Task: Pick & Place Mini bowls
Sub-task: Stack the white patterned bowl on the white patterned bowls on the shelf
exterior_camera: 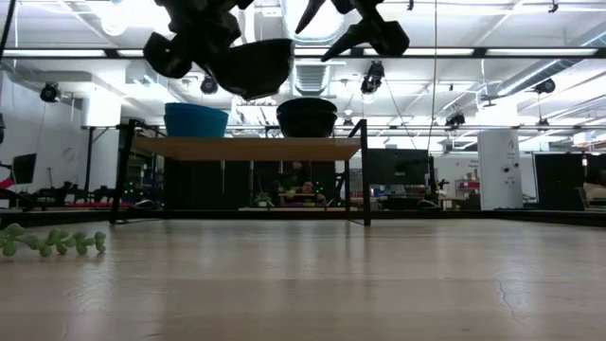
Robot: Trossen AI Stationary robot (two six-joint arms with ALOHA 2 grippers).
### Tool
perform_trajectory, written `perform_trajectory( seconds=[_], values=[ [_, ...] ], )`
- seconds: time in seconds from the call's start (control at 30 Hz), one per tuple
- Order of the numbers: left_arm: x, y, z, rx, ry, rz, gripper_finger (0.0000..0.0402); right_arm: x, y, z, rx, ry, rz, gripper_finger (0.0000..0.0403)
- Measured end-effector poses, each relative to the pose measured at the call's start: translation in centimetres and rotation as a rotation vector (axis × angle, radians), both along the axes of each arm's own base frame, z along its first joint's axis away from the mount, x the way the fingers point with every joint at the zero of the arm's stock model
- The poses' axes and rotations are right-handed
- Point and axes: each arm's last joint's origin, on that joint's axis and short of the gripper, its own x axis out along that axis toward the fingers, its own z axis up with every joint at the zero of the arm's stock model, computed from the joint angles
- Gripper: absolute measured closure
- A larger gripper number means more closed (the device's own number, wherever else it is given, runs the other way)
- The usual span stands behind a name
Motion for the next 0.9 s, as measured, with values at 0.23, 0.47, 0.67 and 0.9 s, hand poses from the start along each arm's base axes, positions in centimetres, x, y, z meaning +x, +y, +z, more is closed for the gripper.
perform_trajectory(
  seconds=[0.23, 0.47, 0.67, 0.9],
  values=[
    [0.7, 0.1, 0.2, 0.050, 0.088, 0.002, 0.0398, 0.6, 0.0, -0.3, -0.004, -0.013, -0.002, 0.0177],
    [1.8, -0.5, 1.2, 0.057, 0.057, -0.022, 0.0399, 1.2, -0.2, -1.3, -0.006, 0.019, -0.006, 0.0177],
    [2.3, -0.8, 1.7, 0.077, 0.067, -0.033, 0.0399, 1.3, -0.2, -1.6, -0.004, 0.028, -0.004, 0.0185],
    [2.3, -1.0, 1.4, 0.081, 0.106, -0.038, 0.0399, 1.5, -0.4, -1.8, 0.030, 0.033, 0.025, 0.0250]
  ],
)
